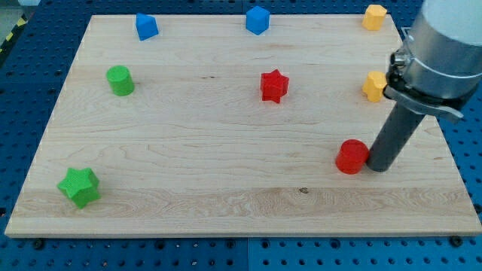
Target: Push red circle towards red star
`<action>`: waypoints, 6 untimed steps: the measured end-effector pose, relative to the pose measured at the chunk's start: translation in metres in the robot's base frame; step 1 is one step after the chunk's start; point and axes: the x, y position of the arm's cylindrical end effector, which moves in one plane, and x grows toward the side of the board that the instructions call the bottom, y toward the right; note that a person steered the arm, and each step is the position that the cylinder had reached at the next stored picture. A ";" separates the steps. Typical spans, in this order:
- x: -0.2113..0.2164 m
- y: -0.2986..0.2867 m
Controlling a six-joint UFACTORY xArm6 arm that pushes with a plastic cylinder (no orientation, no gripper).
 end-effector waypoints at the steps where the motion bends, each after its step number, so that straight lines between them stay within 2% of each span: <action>1: 0.014 -0.025; 3: -0.007 -0.069; 6: -0.050 -0.076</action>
